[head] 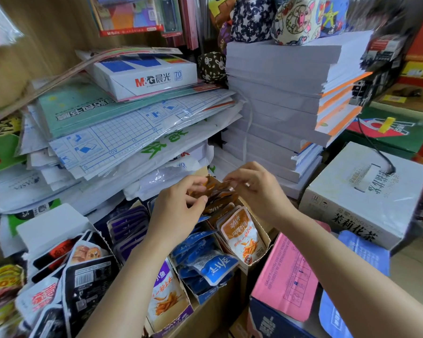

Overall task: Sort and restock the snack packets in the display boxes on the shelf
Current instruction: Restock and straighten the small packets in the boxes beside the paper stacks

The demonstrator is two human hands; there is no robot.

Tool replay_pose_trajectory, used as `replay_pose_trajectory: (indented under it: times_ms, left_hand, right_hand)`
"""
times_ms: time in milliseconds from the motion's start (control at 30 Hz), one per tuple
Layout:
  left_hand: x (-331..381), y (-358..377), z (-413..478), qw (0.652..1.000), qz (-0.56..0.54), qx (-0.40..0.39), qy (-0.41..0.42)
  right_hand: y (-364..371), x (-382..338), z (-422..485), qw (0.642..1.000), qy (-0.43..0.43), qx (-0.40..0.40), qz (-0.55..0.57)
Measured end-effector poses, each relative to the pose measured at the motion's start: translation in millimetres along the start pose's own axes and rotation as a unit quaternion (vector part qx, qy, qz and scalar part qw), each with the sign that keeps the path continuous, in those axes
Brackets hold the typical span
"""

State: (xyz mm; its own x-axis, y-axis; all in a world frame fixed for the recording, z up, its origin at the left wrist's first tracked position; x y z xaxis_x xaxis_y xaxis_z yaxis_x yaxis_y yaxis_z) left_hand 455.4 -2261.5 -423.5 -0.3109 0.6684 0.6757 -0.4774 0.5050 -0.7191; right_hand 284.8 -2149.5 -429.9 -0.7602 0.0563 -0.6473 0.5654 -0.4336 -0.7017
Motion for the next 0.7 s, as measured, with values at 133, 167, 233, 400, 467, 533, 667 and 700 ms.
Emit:
replay_pose_trajectory:
  times_ms: [133, 167, 233, 400, 467, 533, 667, 700]
  left_hand:
    - [3, -1, -2, 1.000, 0.014, -0.001, -0.003]
    - [3, -1, -2, 1.000, 0.015, 0.002, -0.008]
    - [4, -2, -2, 1.000, 0.015, 0.017, -0.015]
    - [7, -3, 1, 0.998, 0.034, 0.054, -0.018]
    - [8, -3, 1, 0.997, 0.031, 0.065, -0.022]
    - [9, -3, 2, 0.996, 0.030, 0.077, -0.027]
    - [12, -1, 3, 0.995, 0.049, 0.084, -0.039]
    - [12, -1, 3, 0.993, 0.061, 0.089, -0.047]
  right_hand:
    - [3, -6, -1, 0.999, 0.011, 0.014, 0.034]
    - [2, -8, -3, 0.998, 0.013, 0.020, 0.062]
    - [2, -10, -4, 0.993, 0.020, 0.022, 0.118]
    - [7, -8, -8, 0.986, 0.039, 0.001, 0.164]
    - [8, -7, -9, 0.979, 0.059, 0.006, 0.195]
    - [8, -4, -10, 0.976, 0.078, 0.020, 0.205]
    - [9, 6, -10, 0.985, 0.109, 0.040, 0.131]
    - [10, 8, -10, 0.985, 0.114, 0.034, 0.121]
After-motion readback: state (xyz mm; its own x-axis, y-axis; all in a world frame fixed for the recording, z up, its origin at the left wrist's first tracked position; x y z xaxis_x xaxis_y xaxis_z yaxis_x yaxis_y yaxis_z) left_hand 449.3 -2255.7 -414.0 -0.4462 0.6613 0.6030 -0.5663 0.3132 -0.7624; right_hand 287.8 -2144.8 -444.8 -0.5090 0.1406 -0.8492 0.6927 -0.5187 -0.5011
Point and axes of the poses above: each hand's wrist, its own z-axis towards the middle knuckle, its own y-axis out of the palm, x = y × z, the point moved 3 cm from there along z, towards the middle knuckle, and after that the axes turned 11 degrees about -x, right-handed, at the moved point
